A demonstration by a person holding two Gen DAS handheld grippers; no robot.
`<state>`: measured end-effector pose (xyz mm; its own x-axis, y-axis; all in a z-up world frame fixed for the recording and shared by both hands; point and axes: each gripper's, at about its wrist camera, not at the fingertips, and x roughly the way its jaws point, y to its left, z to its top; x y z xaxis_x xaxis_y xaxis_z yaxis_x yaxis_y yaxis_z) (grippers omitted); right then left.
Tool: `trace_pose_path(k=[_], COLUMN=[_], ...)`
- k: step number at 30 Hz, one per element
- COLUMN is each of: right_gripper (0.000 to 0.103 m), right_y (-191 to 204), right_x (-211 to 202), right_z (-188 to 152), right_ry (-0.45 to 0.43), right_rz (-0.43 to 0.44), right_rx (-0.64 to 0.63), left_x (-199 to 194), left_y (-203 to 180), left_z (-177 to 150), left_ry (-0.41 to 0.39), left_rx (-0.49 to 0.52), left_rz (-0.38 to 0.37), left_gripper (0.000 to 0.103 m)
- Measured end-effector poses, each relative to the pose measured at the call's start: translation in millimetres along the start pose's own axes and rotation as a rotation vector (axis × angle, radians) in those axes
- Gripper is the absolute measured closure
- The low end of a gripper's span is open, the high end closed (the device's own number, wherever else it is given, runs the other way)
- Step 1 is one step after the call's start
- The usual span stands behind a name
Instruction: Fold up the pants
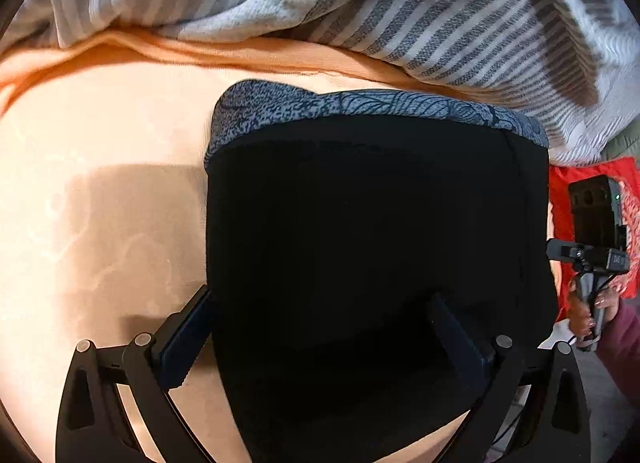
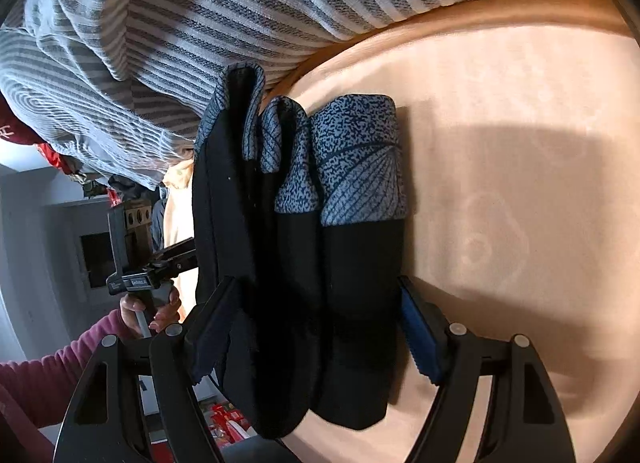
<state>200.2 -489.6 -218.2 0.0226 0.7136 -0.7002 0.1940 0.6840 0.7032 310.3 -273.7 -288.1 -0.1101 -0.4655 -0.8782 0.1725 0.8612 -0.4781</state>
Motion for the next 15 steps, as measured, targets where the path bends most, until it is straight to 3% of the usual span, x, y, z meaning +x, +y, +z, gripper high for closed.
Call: trace_pose_path(k=[5,7,9,13,15], right_gripper=[0.021,0.026,0.034,0.056,0.059], right_y=[0.7,1.1,5.4,17.0,22.2], right_x=[6.6,4.9,3.4,-5.0,-10.1], right_z=[2.8,2.0,0.3,-6.2,-9.3], right_ry=[-0.026,-0.033,-0.039,-0.068,-0.083], right_rz=[0.003,-0.014,-0.048,-0.045,-0.043], right_rx=[0.037,0.067,0.075,0.082,0.083], left_x=[17.7,18.3,10.9,1.8,-5.5], left_y=[3.3,-0.6,-7.4,-25.1,-28.3], left_z=[3.8,2.1,-2.8,-7.9,-11.5], left_ry=[-0.029,-0.046,-0.069,-0.106,-0.120], left_rx=[-0.037,-0.034,-0.017,0.009,0.016], left_rz=[-0.013,0.004,0.023,0.031,0.044], left_gripper=[0.000,0.000,0.006,0.031,0.035])
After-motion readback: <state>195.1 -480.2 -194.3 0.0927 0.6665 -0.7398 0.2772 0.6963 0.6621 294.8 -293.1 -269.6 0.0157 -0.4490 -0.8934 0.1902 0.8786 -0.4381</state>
